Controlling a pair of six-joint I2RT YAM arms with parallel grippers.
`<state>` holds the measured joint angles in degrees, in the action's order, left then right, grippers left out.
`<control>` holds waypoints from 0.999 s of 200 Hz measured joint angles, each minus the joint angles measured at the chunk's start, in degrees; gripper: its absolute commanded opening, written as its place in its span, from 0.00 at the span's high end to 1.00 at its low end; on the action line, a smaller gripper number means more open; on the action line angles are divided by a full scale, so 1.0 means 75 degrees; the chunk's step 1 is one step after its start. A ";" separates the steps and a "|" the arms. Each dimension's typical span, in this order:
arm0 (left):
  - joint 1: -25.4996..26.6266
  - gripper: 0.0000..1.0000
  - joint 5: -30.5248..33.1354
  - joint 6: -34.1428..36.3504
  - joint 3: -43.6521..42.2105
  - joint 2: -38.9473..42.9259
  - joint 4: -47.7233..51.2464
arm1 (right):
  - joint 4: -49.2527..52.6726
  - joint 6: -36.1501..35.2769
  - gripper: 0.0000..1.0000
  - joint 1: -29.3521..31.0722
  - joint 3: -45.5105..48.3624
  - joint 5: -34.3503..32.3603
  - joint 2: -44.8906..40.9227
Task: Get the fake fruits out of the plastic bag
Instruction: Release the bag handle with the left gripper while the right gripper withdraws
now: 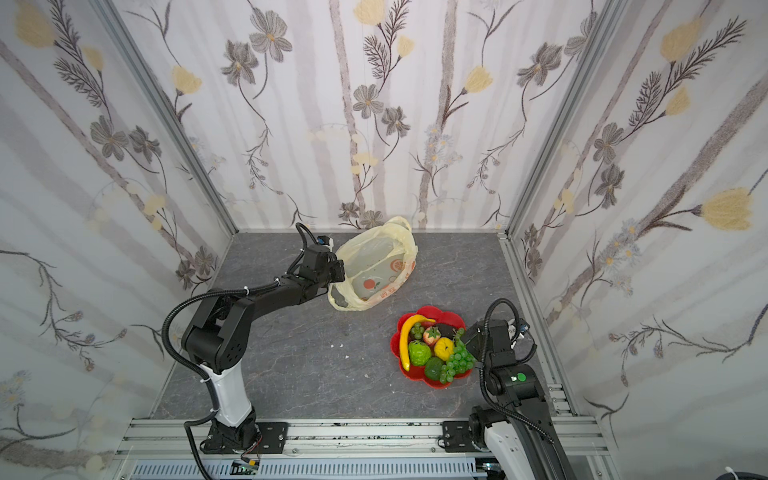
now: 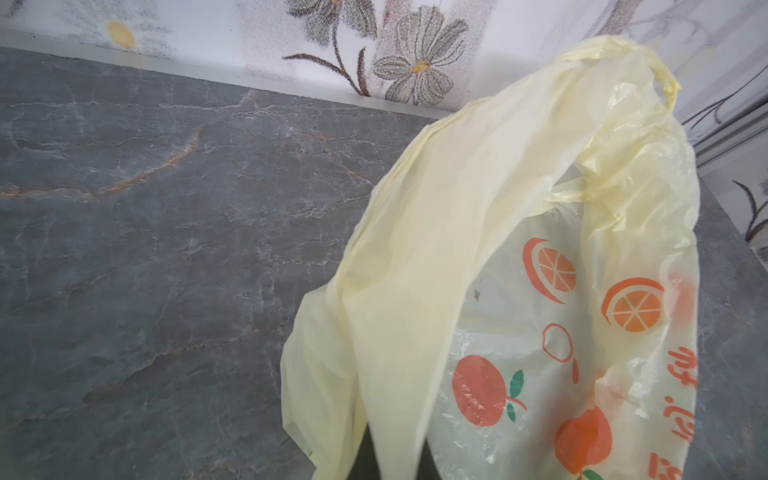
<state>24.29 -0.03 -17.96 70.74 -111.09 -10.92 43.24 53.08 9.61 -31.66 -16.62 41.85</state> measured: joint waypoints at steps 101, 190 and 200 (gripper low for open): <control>-0.0020 0.00 0.0137 -0.0216 0.1478 0.0102 0.1947 | -0.1166 -0.0175 0.00 -0.1029 0.1329 0.1976 -0.0140; 0.0035 0.00 0.0181 -0.0833 -0.0248 0.1894 0.2159 | -0.2349 -0.0385 0.00 -0.1026 0.1877 0.3232 -0.0262; 0.0032 0.00 0.0227 -0.0874 -0.0490 0.2124 0.2116 | -0.2448 -0.0431 0.00 -0.1014 0.1897 0.3279 -0.0189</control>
<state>24.53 1.67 -24.51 67.07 -95.15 4.95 24.88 49.84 2.00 -17.43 7.97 40.42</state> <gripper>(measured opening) 0.997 0.995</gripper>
